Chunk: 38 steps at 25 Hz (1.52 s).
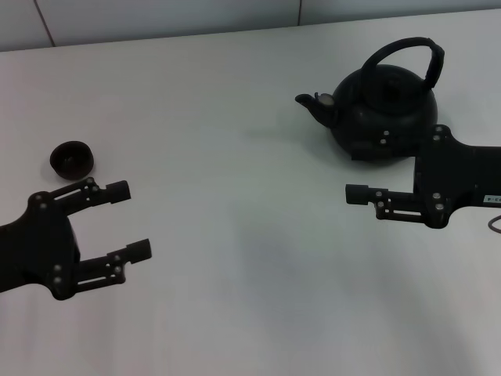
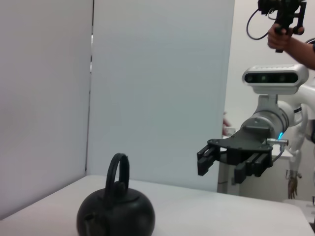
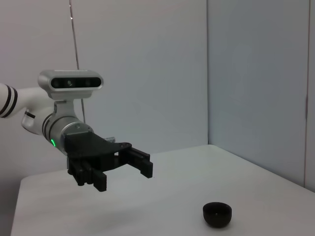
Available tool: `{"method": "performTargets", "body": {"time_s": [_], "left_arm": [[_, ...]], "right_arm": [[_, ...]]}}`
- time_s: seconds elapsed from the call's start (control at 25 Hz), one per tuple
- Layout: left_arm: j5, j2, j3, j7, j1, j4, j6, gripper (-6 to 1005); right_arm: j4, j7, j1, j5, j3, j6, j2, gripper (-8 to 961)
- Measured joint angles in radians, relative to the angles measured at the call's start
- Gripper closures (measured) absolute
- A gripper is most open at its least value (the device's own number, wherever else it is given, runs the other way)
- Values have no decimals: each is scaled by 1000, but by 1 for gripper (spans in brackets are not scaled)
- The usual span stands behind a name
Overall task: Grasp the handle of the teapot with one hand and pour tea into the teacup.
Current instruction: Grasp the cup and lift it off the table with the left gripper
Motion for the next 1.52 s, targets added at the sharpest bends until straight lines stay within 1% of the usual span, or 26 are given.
{"method": "performTargets", "body": {"time_s": [0.16,0.44,0.72,0.8,0.88,0.96,1.0,1.04,1.08,1.24,1.28,1.32,1.36,1.44,1.48,1.52], "left_arm": [[2,-12,2,4,0,0,2,216],[3,-13,3,4,13,-2,3,220],[3,-13,3,11,13,-4,1,225],[3,-13,1,14,13,-4,0,226],[-5,-17,-34,70,14,-15,-17,227],[-5,-17,-34,70,14,-15,-17,228],[-17,-23,-96,120,14,-48,-46,229],[-17,-23,-96,120,14,-48,-46,229],[-62,-22,-164,165,9,-113,-96,230],[-62,-22,-164,165,9,-113,-96,232],[-118,-23,-205,216,3,-183,-194,233],[-118,-23,-205,216,3,-183,-194,233],[-135,-24,-203,284,-13,-238,-292,234],[-135,-24,-203,284,-13,-238,-292,235],[-137,-25,-202,345,-31,-288,-361,236],[-137,-25,-202,345,-31,-288,-361,236]], "right_arm": [[-2,0,1,0,-1,0,0,379],[-1,-5,4,0,-1,0,-2,379],[1,-6,1,0,-1,0,0,379],[20,-10,6,4,-1,3,2,379],[41,-16,14,7,-1,6,2,379],[56,-18,19,9,-6,8,3,379],[65,-19,21,11,-14,9,3,379],[65,-19,21,11,-14,9,3,379],[75,-20,24,12,-20,10,4,379],[92,-20,32,13,-21,11,5,379],[106,-20,37,20,-22,11,5,379],[106,-20,37,20,-22,11,5,379],[112,-21,40,25,-22,12,5,379],[122,-27,43,37,-23,12,5,379],[123,-39,44,48,-25,11,5,379],[123,-39,44,48,-25,11,5,379]]}}
